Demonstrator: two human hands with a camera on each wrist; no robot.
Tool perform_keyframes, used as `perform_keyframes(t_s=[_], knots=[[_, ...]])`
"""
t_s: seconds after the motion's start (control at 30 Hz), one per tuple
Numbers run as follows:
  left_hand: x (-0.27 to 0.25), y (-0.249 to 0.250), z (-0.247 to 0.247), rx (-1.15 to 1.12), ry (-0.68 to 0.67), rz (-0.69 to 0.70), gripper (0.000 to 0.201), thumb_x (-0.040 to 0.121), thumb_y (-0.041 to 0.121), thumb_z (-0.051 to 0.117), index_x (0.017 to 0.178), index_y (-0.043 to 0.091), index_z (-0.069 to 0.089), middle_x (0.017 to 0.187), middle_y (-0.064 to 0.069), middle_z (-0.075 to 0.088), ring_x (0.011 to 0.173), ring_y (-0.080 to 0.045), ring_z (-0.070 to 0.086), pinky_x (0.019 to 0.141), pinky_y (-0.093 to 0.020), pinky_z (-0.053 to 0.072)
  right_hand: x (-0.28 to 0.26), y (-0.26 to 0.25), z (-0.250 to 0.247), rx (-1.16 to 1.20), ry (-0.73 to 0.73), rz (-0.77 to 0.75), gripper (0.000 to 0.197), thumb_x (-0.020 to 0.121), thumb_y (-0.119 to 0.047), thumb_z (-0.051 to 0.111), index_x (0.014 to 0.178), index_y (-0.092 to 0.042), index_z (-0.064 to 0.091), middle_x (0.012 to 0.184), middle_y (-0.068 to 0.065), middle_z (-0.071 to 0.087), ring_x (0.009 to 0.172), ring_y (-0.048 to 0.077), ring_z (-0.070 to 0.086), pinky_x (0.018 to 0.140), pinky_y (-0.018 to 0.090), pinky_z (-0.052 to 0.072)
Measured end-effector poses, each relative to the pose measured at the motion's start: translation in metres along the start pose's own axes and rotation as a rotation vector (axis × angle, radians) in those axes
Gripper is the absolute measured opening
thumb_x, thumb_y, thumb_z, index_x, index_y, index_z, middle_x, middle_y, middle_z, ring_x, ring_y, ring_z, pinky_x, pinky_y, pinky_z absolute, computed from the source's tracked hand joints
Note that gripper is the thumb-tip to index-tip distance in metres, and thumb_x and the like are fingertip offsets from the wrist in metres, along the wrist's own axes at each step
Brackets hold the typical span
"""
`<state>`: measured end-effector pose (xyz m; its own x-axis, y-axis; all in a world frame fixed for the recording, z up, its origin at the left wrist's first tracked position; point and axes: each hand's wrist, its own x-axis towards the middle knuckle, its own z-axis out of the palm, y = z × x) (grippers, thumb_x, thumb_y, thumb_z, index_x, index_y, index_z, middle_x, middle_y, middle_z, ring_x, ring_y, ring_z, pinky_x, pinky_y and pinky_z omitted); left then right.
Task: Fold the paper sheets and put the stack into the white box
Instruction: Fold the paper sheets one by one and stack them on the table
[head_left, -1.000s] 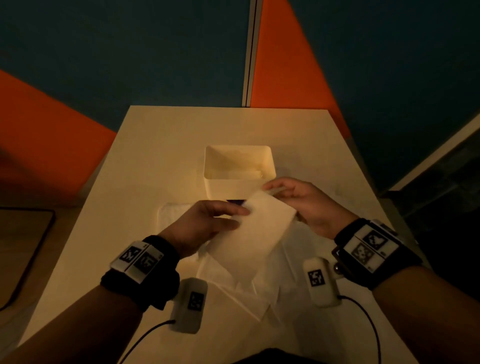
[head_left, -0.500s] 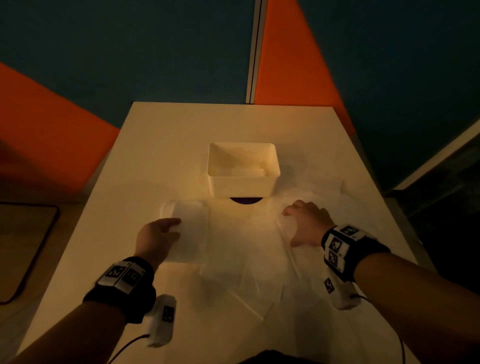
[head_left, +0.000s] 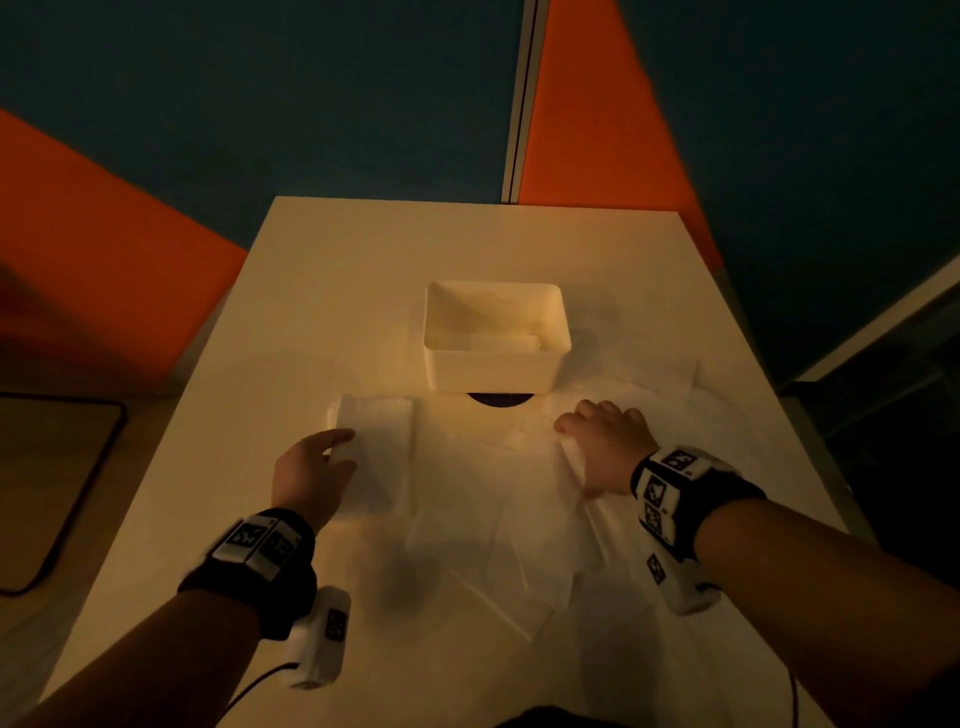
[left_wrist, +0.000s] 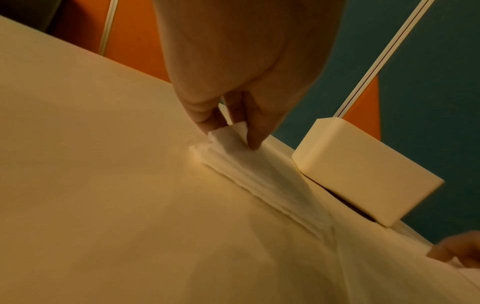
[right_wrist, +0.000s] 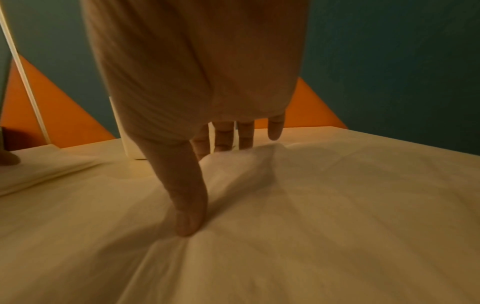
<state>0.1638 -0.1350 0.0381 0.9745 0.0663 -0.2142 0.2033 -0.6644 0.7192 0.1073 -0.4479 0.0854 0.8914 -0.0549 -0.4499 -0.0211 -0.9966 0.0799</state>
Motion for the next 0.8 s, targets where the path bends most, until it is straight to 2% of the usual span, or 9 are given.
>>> perform_keyframes(t_s=[0.13,0.23,0.3,0.43,0.53,0.63,0.73,0.8], knots=[[0.003,0.0,0.001,0.032,0.013,0.011,0.04,0.078,0.005,0.066,0.116,0.017,0.067,0.11,-0.015,0.067,0.096,-0.03,0.063,0.084,-0.033,0.047,-0.002,0.001,-0.001,0.032,0.037,-0.023,0.066,0.066,-0.038,0.078,0.121,-0.032,0.043,0.124,-0.005,0.043,0.119,0.02,0.039,0.096,0.038,0.029],[0.003,0.0,0.001,0.024,0.002,0.002,0.041,0.078,0.004,0.065,0.117,0.017,0.066,0.112,-0.015,0.066,0.097,-0.031,0.062,0.086,-0.034,0.047,-0.005,0.001,-0.005,0.073,0.08,-0.044,0.039,0.071,-0.037,0.072,0.101,-0.032,0.048,0.112,-0.008,0.048,0.112,0.017,0.042,0.094,0.037,0.028],[0.003,-0.002,0.002,0.038,-0.006,0.01,0.042,0.078,0.003,0.064,0.118,0.017,0.065,0.116,-0.014,0.064,0.099,-0.03,0.061,0.086,-0.034,0.047,-0.005,0.001,-0.01,0.114,0.089,-0.031,0.026,0.077,-0.036,0.067,0.095,-0.032,0.049,0.106,-0.009,0.052,0.11,0.017,0.047,0.094,0.038,0.027],[0.005,-0.007,0.004,0.071,-0.001,0.043,0.04,0.078,0.003,0.066,0.116,0.014,0.066,0.121,-0.013,0.06,0.104,-0.03,0.058,0.089,-0.033,0.044,-0.007,0.001,-0.02,0.125,0.024,-0.003,0.032,0.085,-0.032,0.063,0.115,-0.028,0.054,0.119,-0.006,0.059,0.113,0.017,0.052,0.101,0.037,0.026],[0.005,-0.009,0.004,0.199,0.016,0.097,0.036,0.076,0.012,0.072,0.112,0.013,0.068,0.133,-0.014,0.048,0.115,-0.034,0.049,0.1,-0.036,0.037,-0.01,0.007,-0.028,0.148,-0.008,-0.005,0.033,0.086,-0.032,0.061,0.118,-0.024,0.06,0.122,-0.002,0.059,0.112,0.02,0.053,0.098,0.036,0.034],[0.004,-0.01,0.003,0.367,0.01,0.07,0.038,0.078,0.029,0.071,0.114,0.022,0.066,0.14,-0.015,0.039,0.128,-0.034,0.034,0.106,-0.038,0.023,-0.018,0.019,-0.044,0.357,0.018,0.023,0.029,0.085,-0.027,0.062,0.113,-0.021,0.064,0.117,0.003,0.062,0.104,0.023,0.057,0.091,0.035,0.047],[0.001,0.0,0.003,0.394,0.059,0.133,0.039,0.078,0.039,0.07,0.114,0.026,0.065,0.138,-0.015,0.042,0.128,-0.034,0.034,0.104,-0.042,0.025,-0.03,0.027,-0.062,0.622,0.132,0.04,0.021,0.084,-0.017,0.064,0.103,-0.009,0.068,0.105,0.009,0.066,0.097,0.024,0.061,0.086,0.038,0.049],[-0.004,0.019,0.005,0.292,0.048,0.229,0.033,0.08,0.039,0.069,0.109,0.025,0.067,0.131,-0.01,0.052,0.124,-0.029,0.042,0.103,-0.041,0.029,-0.039,0.027,-0.071,0.821,0.22,0.048,0.018,0.085,-0.01,0.063,0.1,-0.002,0.068,0.099,0.012,0.067,0.091,0.024,0.062,0.077,0.033,0.048]])
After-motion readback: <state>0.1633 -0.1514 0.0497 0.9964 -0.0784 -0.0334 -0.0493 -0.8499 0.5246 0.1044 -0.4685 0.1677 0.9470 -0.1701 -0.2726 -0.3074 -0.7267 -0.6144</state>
